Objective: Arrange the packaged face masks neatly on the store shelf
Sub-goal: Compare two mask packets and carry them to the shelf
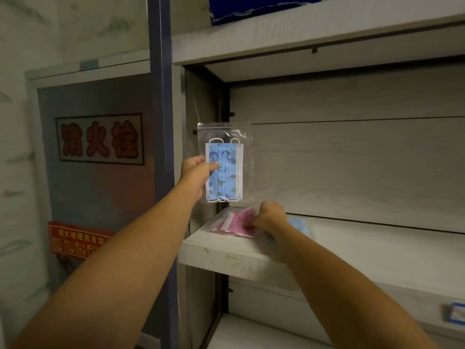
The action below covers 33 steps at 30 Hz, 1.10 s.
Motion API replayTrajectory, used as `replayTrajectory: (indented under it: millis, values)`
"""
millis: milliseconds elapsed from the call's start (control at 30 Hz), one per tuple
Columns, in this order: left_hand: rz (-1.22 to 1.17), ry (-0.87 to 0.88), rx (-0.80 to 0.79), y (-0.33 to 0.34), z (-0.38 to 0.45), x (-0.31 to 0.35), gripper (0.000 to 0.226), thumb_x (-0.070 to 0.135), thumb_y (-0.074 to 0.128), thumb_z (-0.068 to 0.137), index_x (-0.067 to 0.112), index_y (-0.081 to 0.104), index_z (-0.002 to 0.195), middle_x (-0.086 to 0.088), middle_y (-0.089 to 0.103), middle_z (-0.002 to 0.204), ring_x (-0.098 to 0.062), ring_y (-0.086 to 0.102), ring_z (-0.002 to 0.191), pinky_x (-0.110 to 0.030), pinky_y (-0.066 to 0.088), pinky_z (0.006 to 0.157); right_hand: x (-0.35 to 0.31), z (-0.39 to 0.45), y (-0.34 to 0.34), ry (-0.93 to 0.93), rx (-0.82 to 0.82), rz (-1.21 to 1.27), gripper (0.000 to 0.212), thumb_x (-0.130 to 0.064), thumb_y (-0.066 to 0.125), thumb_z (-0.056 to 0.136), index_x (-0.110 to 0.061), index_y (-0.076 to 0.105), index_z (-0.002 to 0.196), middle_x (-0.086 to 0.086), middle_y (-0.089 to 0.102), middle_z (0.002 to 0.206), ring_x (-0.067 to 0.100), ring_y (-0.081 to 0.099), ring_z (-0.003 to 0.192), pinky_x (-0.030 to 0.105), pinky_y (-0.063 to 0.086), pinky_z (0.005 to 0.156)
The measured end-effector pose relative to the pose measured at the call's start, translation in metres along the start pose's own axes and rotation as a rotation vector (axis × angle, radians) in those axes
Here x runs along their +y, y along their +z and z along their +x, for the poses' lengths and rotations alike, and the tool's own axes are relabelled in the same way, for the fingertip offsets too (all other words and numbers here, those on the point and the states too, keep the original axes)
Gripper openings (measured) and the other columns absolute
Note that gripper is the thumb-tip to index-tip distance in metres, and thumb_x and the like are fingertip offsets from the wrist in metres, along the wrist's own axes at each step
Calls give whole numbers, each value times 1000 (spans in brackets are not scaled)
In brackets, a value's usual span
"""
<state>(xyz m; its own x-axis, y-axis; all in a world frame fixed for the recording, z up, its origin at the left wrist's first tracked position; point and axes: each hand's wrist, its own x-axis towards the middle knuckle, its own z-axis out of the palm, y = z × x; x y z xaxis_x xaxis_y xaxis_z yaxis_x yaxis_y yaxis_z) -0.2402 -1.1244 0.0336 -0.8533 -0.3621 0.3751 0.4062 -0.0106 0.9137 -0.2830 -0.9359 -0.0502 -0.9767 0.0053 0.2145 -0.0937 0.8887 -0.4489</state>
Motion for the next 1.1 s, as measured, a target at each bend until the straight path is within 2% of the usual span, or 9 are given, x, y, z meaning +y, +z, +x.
replayTrajectory:
  millis: [133,267,367,500,567,733,833,967,1100]
  values:
    - [10,-5,-9,3,1,2,9,5,67,93,14,67,97,-6,74,98,-22,73,88,-34,59,68,10,5,-11,-87,111,-45,74,-54,82,74,-9,53,124,10,61,121,31,58,112,37,49,90]
    - [-1,-30,-19,6,1,2,17,4,68,92,10,64,108,-5,72,100,-22,72,90,-35,59,69,39,5,-30,-161,139,-1,66,-39,78,85,-13,51,139,9,60,133,28,58,118,38,50,98]
    - [-10,-86,-31,13,0,-4,27,2,69,90,7,64,116,-10,72,103,-27,72,93,-41,60,77,64,1,-50,-160,152,-81,57,-32,74,89,-14,53,139,9,62,133,29,59,117,39,51,98]
    - [-36,-152,-78,36,-10,-14,12,-4,67,90,5,67,98,-13,72,95,-29,72,86,-39,59,68,94,-10,-76,-118,174,-193,52,-25,67,92,-17,51,141,10,58,137,31,58,120,42,51,99]
    - [-60,-184,-124,56,-16,-20,14,-7,66,89,1,68,100,-15,72,93,-30,71,83,-41,58,68,109,-18,-89,-95,193,-228,51,-22,65,92,-17,51,141,10,58,136,32,58,120,41,51,98]
    - [-22,-274,-238,113,-29,-37,27,-7,71,84,-6,67,111,-22,72,101,-36,72,94,-56,58,86,149,-37,-121,-32,233,-309,49,-13,63,92,-16,53,139,10,58,135,31,60,115,38,53,90]
    - [8,-297,-299,148,-40,-49,30,-7,75,79,-9,66,108,-27,72,102,-38,72,93,-61,57,83,175,-50,-140,18,248,-314,50,-11,64,90,-15,53,139,10,59,134,31,60,113,38,54,90]
    - [122,-288,-378,192,-59,-65,26,-4,79,76,-7,68,99,-23,73,98,-34,72,90,-56,58,86,207,-66,-163,101,262,-257,54,-8,64,87,-14,54,140,12,59,132,31,61,113,41,55,94]
    - [391,-208,-445,222,-79,-78,20,3,78,75,-4,70,92,-21,74,95,-30,73,84,-47,61,83,230,-78,-179,147,277,-225,53,-7,63,87,-12,54,139,14,60,130,33,61,112,41,55,95]
